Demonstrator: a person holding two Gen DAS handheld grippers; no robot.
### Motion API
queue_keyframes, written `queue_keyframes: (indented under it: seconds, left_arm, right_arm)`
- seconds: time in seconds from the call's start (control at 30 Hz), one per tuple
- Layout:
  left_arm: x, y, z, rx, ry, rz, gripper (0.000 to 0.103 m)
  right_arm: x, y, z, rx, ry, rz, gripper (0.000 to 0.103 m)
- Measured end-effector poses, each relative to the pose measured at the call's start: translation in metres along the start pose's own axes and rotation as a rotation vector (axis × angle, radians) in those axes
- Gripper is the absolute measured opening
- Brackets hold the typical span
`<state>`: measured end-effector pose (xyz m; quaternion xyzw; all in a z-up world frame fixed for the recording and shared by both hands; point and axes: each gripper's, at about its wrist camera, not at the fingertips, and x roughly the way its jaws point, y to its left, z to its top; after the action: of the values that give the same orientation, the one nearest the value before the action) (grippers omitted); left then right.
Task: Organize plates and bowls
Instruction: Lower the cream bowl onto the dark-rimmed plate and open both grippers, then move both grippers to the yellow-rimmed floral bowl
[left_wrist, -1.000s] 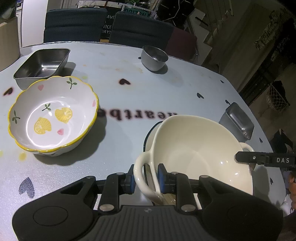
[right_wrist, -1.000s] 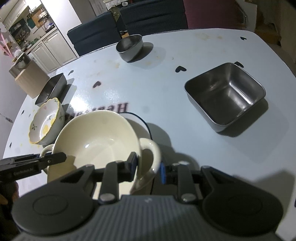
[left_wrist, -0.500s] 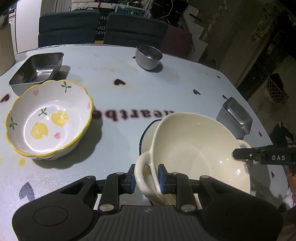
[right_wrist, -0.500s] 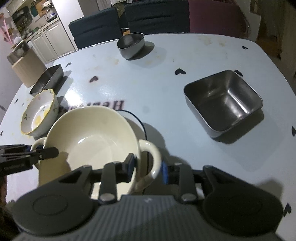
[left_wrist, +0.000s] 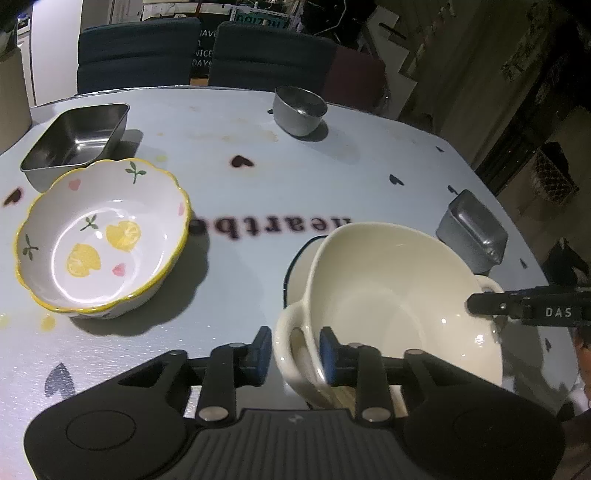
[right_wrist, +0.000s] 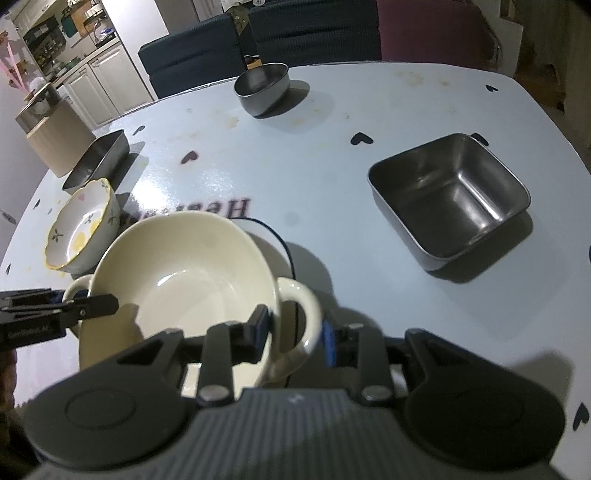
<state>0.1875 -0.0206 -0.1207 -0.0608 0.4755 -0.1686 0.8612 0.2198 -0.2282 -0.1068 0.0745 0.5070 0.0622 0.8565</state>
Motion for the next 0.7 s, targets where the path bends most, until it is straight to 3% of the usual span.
queue_keyframes:
  seconds: [0.33,0.53,0.7]
  left_arm:
    - [0.0001,-0.0013,0.0002,0.012,0.008,0.011,0.036]
    - [-0.0001,-0.0016,0.0000,0.007,0.016,0.008,0.054]
    - [-0.0019,-0.0064,-0.0020,0.016,0.014,0.011,0.074]
  right_arm:
    - [-0.0001,-0.0005,-0.0015,0.007,0.002,-0.009,0.041]
    - [-0.0002,-0.0001,-0.0028,-0.001,0.002,0.002,0.043]
    - [0.0035,0.0037,-0.0060,-0.019,0.018,0.014,0.048]
